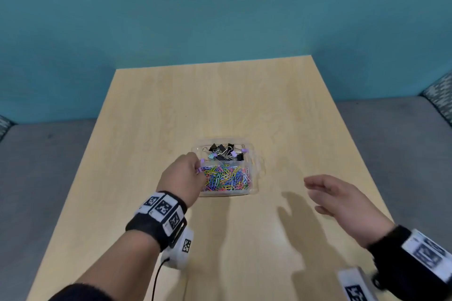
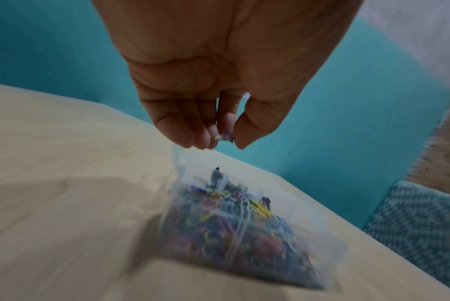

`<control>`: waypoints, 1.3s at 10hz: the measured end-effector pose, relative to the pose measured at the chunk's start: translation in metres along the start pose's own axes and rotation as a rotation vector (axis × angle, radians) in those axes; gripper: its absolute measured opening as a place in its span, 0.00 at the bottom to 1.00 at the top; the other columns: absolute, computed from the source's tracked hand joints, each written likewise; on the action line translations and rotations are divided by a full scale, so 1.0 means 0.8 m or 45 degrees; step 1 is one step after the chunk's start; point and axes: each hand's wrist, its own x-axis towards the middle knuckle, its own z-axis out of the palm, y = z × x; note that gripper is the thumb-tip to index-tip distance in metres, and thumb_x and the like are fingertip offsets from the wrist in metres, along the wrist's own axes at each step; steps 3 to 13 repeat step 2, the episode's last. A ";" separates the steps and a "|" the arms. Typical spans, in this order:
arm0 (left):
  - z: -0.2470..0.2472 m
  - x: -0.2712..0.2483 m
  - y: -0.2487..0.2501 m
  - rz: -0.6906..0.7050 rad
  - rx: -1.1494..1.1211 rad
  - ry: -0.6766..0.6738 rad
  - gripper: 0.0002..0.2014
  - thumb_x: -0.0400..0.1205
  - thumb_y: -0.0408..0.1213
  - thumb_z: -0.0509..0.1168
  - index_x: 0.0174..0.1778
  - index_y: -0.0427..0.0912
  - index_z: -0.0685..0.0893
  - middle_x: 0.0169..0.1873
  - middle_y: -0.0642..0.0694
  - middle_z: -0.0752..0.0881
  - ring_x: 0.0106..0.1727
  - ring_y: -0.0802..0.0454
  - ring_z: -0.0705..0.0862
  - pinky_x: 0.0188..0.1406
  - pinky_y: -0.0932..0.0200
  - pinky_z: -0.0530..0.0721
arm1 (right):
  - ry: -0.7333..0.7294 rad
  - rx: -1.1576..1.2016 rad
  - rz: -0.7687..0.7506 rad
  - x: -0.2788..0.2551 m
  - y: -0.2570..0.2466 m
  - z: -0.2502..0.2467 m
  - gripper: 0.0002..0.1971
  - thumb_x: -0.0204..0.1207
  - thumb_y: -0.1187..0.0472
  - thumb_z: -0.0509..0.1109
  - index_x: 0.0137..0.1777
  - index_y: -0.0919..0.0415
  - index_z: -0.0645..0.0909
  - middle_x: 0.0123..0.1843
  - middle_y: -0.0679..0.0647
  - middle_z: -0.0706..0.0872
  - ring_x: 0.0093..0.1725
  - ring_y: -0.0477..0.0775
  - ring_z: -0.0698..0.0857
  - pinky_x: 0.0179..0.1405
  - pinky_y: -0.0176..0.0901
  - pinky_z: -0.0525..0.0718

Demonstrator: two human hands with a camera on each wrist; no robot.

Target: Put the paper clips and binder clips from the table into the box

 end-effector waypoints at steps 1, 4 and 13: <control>-0.008 0.039 0.023 0.058 0.060 -0.041 0.01 0.74 0.38 0.61 0.39 0.47 0.75 0.37 0.46 0.81 0.37 0.44 0.80 0.33 0.56 0.75 | 0.014 -0.025 0.072 -0.044 0.033 -0.019 0.12 0.79 0.61 0.69 0.58 0.44 0.85 0.58 0.40 0.88 0.59 0.36 0.83 0.64 0.56 0.82; -0.007 0.043 0.034 0.162 0.072 -0.073 0.13 0.78 0.41 0.63 0.57 0.46 0.78 0.51 0.43 0.81 0.48 0.42 0.82 0.44 0.53 0.80 | 0.046 0.011 0.112 -0.082 0.046 -0.024 0.14 0.76 0.62 0.72 0.54 0.40 0.87 0.56 0.39 0.89 0.59 0.37 0.85 0.64 0.56 0.81; -0.007 0.043 0.034 0.162 0.072 -0.073 0.13 0.78 0.41 0.63 0.57 0.46 0.78 0.51 0.43 0.81 0.48 0.42 0.82 0.44 0.53 0.80 | 0.046 0.011 0.112 -0.082 0.046 -0.024 0.14 0.76 0.62 0.72 0.54 0.40 0.87 0.56 0.39 0.89 0.59 0.37 0.85 0.64 0.56 0.81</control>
